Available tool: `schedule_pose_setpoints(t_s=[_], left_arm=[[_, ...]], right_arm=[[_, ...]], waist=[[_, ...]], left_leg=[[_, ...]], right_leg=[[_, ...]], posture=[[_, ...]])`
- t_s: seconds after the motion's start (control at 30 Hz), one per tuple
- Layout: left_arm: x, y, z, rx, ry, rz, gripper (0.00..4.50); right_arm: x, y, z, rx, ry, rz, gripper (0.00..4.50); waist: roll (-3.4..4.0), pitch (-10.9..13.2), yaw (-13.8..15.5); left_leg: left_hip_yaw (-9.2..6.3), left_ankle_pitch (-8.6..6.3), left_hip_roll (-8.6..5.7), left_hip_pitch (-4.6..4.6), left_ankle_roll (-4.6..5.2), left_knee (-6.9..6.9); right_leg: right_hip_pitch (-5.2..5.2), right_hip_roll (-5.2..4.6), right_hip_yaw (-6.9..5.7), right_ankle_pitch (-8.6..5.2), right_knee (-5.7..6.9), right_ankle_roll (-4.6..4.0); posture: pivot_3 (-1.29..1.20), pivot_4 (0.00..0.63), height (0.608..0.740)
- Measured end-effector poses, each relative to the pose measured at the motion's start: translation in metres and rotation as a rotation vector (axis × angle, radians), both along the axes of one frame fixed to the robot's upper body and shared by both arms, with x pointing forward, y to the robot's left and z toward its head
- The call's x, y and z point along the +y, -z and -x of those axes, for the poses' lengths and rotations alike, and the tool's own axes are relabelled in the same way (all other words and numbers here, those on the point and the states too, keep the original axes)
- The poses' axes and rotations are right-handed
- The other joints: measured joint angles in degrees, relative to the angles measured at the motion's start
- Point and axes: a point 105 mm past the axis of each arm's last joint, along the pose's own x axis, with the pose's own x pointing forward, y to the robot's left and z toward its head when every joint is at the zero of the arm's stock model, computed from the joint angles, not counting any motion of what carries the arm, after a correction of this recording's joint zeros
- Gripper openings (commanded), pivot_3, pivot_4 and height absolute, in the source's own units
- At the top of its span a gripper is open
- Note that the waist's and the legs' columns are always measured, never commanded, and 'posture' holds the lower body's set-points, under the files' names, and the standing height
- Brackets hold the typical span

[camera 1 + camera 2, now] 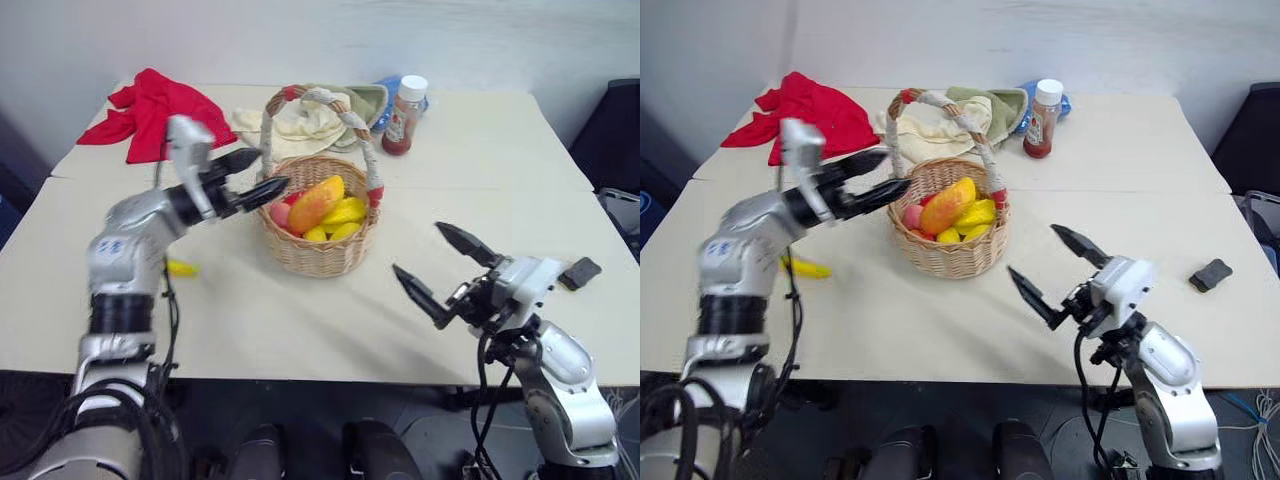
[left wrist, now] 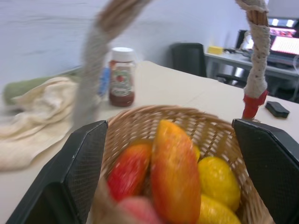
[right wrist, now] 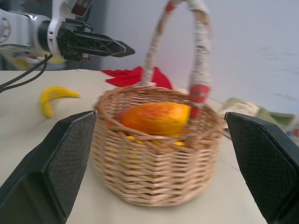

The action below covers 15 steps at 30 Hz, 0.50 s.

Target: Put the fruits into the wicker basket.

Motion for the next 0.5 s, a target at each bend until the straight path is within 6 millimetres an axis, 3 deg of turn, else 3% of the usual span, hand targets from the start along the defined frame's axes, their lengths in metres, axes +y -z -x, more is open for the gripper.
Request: schedule_pose_setpoints(t_s=[0.1,0.17,0.2,0.27,0.37,0.43,0.5], left_arm=[[0.066,0.015,0.028,0.06,-0.181,0.017,4.47],[0.092,0.025,0.044,0.095,-0.263,0.029,4.47],[0.115,0.038,0.06,0.141,-0.336,0.037,4.47],[0.137,0.053,0.075,0.188,-0.415,0.062,4.47],[0.202,0.087,0.131,0.291,-0.752,0.081,4.47],[0.223,0.105,0.149,0.354,-0.887,0.082,4.47],[0.231,0.113,0.156,0.377,-0.973,0.102,4.47]], right_arm=[[0.013,0.001,0.004,-0.023,-0.109,0.052,4.5],[0.017,0.002,0.003,-0.028,-0.148,0.072,4.5],[0.021,0.001,0.003,-0.039,-0.176,0.079,4.5],[0.021,0.002,0.003,-0.043,-0.192,0.078,4.5],[0.032,0.007,0.006,-0.047,-0.272,0.087,4.5],[0.031,0.011,0.004,-0.042,-0.27,0.085,4.5],[0.031,0.013,0.0,-0.044,-0.267,0.089,4.5]], waist=[[-0.01,0.0,-0.02],[-0.04,-0.01,0.5],[-0.04,-0.01,0.56],[-0.04,-0.01,0.59],[-0.29,-0.04,1.16],[-0.29,-0.04,0.93],[-0.32,-0.06,1.13]], left_leg=[[-0.06,-0.08,0.05,0.03,0.04,-0.01],[-0.08,-0.17,0.04,0.02,0.1,0.01],[-0.08,-0.25,0.01,0.04,0.16,0.01],[-0.09,-0.29,0.01,0.05,0.17,0.01],[-0.24,-0.31,0.02,0.0,0.13,-0.12],[-0.25,-0.32,0.02,-0.01,0.13,-0.16],[-0.3,-0.43,0.02,-0.02,-0.09,-0.17]], right_leg=[[0.02,-0.03,-0.05,-0.03,0.0,-0.06],[0.05,-0.07,-0.05,-0.03,-0.04,-0.07],[0.06,-0.14,-0.03,-0.04,-0.04,-0.07],[0.06,-0.19,-0.04,-0.06,-0.05,-0.11],[0.09,-0.36,-0.22,-0.07,-0.24,-0.24],[0.07,-0.37,-0.25,-0.09,-0.24,-0.27],[0.06,-0.39,-0.31,-0.09,-0.23,-0.29]], posture=[[0.0,0.15,0.74],[0.0,0.15,0.74],[0.0,0.15,0.74],[0.0,0.15,0.74],[0.0,0.15,0.74],[0.0,0.15,0.74],[0.0,0.15,0.74]])
